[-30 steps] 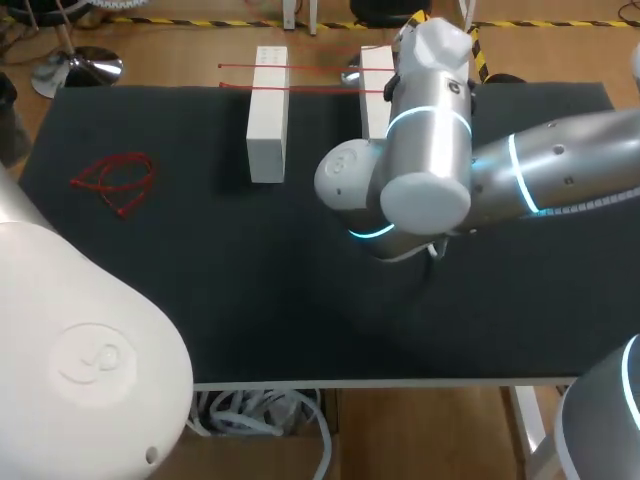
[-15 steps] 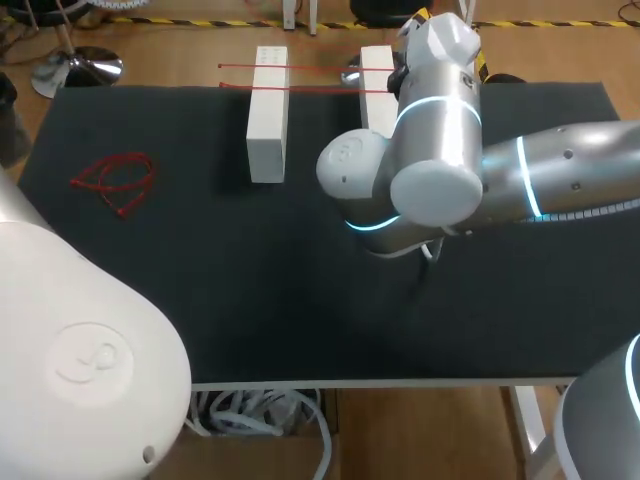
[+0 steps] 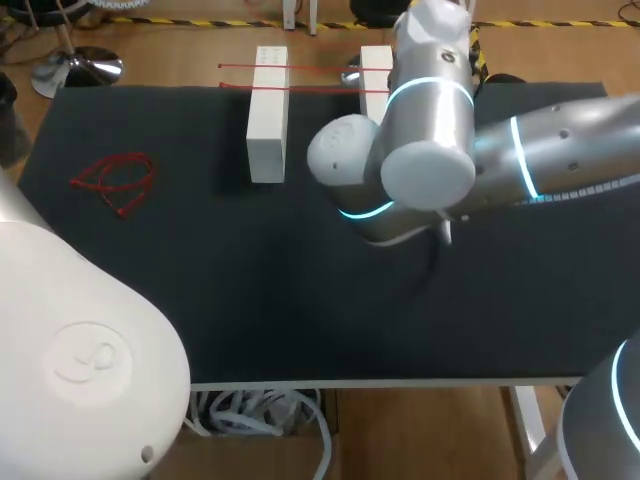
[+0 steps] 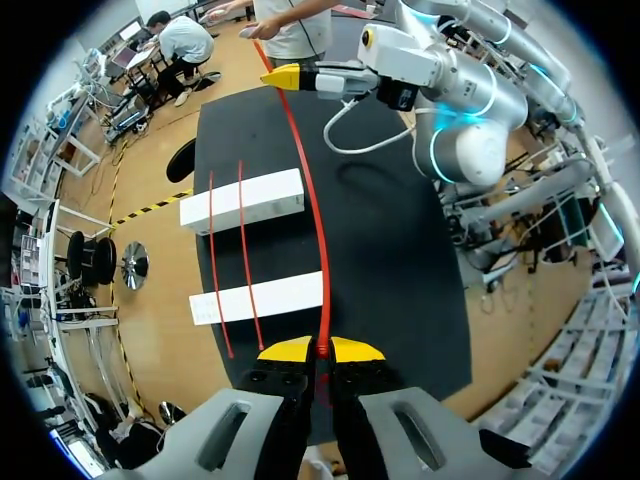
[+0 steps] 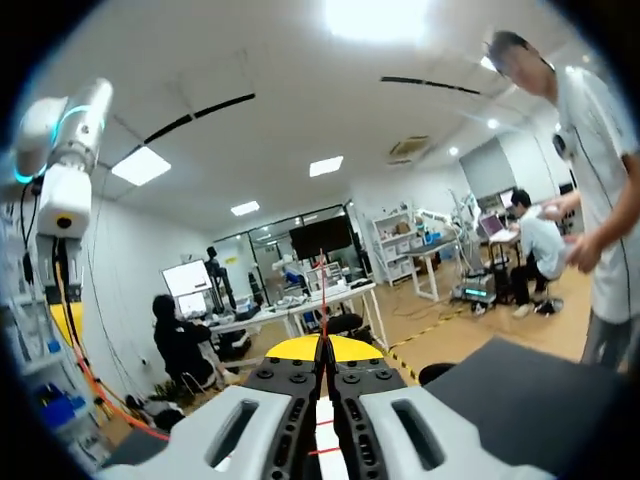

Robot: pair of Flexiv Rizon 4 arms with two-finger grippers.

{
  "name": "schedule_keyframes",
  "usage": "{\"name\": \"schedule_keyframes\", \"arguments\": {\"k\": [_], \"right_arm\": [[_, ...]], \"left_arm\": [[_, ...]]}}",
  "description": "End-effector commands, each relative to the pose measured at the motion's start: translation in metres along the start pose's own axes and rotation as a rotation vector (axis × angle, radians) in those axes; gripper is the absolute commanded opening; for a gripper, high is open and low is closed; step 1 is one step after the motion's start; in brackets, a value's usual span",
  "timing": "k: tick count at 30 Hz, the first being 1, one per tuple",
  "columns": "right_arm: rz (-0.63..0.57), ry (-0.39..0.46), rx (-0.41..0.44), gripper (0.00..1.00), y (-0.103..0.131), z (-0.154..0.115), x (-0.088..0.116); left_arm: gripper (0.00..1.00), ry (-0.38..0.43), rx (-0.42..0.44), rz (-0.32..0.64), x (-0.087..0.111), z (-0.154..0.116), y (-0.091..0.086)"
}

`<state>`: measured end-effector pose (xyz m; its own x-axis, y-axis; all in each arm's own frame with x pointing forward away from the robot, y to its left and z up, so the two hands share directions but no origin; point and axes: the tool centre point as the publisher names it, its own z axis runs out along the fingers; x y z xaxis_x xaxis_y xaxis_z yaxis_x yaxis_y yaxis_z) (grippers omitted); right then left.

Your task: Grab the tape and strap the tape.

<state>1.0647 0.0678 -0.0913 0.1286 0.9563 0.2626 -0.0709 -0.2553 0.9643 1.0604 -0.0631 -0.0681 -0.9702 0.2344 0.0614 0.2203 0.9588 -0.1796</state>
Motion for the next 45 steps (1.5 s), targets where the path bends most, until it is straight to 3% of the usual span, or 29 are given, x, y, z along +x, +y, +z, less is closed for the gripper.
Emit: {"name": "schedule_keyframes", "arguments": {"k": [1,5,12,19,22,23,24,25,41,42,45], "right_arm": [[-0.49,-0.002,0.063,0.0,0.017,0.001,0.012],[-0.797,-0.006,0.021,0.0,0.022,0.004,0.019],[-1.229,0.078,0.061,0.0,0.017,0.001,0.031],[-1.419,0.147,0.13,0.0,0.011,0.003,0.036],[-1.395,0.179,0.137,0.0,0.01,0.005,0.04],[-1.334,0.196,0.124,0.0,0.01,0.006,0.043],[-1.198,0.234,0.116,0.0,0.009,0.007,0.045],[-0.989,0.233,0.093,0.0,0.01,0.008,0.049],[-0.989,0.233,0.093,0.0,0.01,0.008,0.049],[-1.077,0.252,0.099,0.0,0.011,0.009,0.056],[-1.162,0.301,0.073,0.0,0.014,0.013,0.078]], "left_arm": [[0.0,0.003,-0.005,-0.002,0.0,-0.001,-0.001],[0.0,0.003,-0.005,-0.002,0.0,-0.001,-0.001],[0.0,0.003,-0.005,-0.002,0.0,-0.001,-0.001],[0.0,0.003,-0.005,-0.002,0.0,-0.001,-0.001],[0.0,0.003,-0.005,-0.002,0.0,-0.001,-0.001],[0.0,0.003,-0.005,-0.002,0.0,-0.001,-0.001],[0.0,0.003,-0.005,-0.002,0.0,-0.001,-0.001],[0.0,0.003,-0.005,-0.002,0.0,-0.001,-0.001],[0.0,0.003,-0.005,-0.002,0.0,-0.001,-0.001],[0.0,0.003,-0.005,-0.002,0.0,-0.001,-0.001],[0.0,0.003,-0.005,-0.002,0.0,-0.001,-0.001]]}}
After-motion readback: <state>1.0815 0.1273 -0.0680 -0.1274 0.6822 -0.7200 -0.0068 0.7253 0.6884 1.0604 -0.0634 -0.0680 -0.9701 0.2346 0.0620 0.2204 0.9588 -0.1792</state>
